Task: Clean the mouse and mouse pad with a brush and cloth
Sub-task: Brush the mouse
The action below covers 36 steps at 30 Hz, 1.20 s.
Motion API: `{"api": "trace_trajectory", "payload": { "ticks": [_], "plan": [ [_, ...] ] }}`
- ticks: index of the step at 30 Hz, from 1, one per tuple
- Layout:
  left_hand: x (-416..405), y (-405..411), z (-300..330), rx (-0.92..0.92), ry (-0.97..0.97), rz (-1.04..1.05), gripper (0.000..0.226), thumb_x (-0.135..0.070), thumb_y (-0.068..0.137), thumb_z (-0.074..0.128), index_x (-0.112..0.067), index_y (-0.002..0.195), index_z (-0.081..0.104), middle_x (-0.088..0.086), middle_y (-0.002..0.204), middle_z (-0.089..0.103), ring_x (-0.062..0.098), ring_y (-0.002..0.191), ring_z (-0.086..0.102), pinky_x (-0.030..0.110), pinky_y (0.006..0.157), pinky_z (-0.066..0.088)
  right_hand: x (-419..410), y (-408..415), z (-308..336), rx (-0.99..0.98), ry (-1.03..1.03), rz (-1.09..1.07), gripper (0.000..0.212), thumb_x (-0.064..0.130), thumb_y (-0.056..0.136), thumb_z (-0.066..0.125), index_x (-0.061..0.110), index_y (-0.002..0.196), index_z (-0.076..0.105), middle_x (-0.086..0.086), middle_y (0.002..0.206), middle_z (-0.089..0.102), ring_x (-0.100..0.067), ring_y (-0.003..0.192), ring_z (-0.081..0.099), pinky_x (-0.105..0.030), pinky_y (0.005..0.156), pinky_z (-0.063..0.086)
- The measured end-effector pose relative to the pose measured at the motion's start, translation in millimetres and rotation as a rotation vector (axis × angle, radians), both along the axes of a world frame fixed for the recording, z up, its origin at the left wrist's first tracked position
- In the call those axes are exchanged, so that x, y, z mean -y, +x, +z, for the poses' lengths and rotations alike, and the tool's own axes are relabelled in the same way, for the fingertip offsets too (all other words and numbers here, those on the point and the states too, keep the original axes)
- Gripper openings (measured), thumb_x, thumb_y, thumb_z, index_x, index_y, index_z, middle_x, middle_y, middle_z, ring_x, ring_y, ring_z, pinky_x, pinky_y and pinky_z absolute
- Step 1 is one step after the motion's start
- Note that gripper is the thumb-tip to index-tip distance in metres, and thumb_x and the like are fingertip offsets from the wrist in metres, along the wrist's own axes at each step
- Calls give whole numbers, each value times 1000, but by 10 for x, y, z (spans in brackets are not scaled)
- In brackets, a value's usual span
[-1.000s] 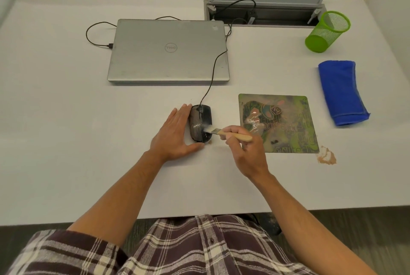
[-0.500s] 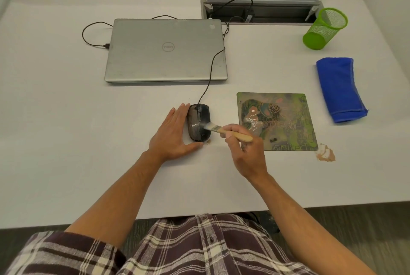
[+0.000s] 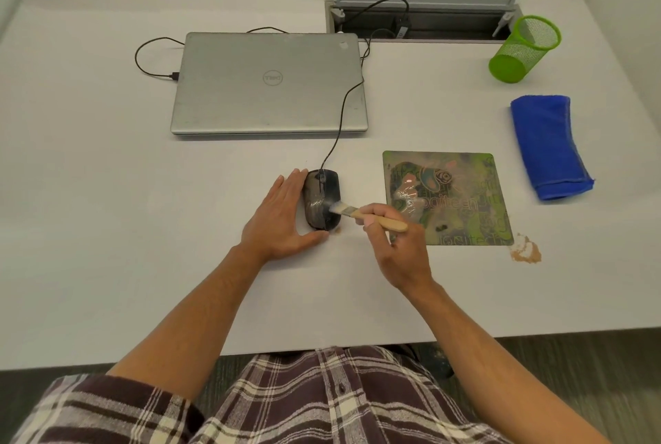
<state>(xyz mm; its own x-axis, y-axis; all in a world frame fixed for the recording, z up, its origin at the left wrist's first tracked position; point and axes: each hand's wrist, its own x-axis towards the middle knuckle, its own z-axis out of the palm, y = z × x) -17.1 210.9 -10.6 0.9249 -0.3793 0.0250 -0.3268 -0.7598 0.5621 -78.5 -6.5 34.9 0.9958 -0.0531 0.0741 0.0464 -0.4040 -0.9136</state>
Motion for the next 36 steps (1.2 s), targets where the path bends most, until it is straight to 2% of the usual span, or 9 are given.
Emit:
{"api": "trace_trajectory", "payload": {
  "ticks": [5,10,12,14,17,20,24,28,36],
  "plan": [
    [10,2,-4,10,2,4,110,-69,74,64,-12,152,13,7,158,24,17,146,15,19,117,-5,45,-78,-90,-49,50,14,22,30,91,52,19,86,70,10,81,71,-11,76,70,-40,65,58],
    [4,12,-6,10,12,-14,108,-65,74,66,-9,152,14,9,157,26,21,146,20,28,120,2,37,200,-54,-96,267,-166,23,31,91,56,13,89,70,-4,73,73,-23,70,72,-41,65,60],
    [1,15,-6,12,13,-19,108,-65,75,65,-9,152,14,9,157,26,21,146,19,29,121,2,1,389,-30,-107,293,-219,22,28,93,56,15,84,70,-6,70,73,-25,67,71,-40,61,59],
    [3,15,-5,11,17,-24,109,-66,74,63,-8,152,14,9,157,25,21,147,18,31,121,3,-30,559,-20,-111,256,-241,28,30,95,56,16,76,70,-5,66,71,-22,61,70,-33,53,57],
    [3,19,-9,7,18,-28,109,-65,74,65,-8,152,14,9,157,25,20,147,18,32,121,3,-71,762,-31,-101,139,-211,38,34,98,53,9,75,70,0,63,69,-13,51,65,-22,45,51],
    [3,22,-14,4,18,-27,109,-66,74,64,-8,152,14,9,157,26,20,147,18,29,121,1,-99,882,-34,-116,76,-176,37,33,98,53,9,75,69,2,65,68,-6,47,62,-17,42,46],
    [-4,17,-33,5,21,-17,109,-68,74,61,-10,153,13,8,159,22,17,148,12,24,119,-3,-61,841,-50,-153,89,-167,35,33,97,54,14,71,68,1,64,69,-19,49,64,-29,40,51],
    [-7,25,-49,-4,20,-11,110,-69,73,60,-10,153,13,8,158,23,19,148,13,24,119,-3,12,673,-62,-176,191,-152,31,30,95,56,10,76,69,-5,65,70,-32,54,65,-41,44,53],
    [3,14,-29,6,7,-4,108,-67,74,62,-9,152,14,8,158,25,17,147,13,19,117,-6,81,306,-68,-194,306,-91,26,27,93,56,8,82,69,-10,67,69,-31,56,65,-37,49,53]
  ]
}}
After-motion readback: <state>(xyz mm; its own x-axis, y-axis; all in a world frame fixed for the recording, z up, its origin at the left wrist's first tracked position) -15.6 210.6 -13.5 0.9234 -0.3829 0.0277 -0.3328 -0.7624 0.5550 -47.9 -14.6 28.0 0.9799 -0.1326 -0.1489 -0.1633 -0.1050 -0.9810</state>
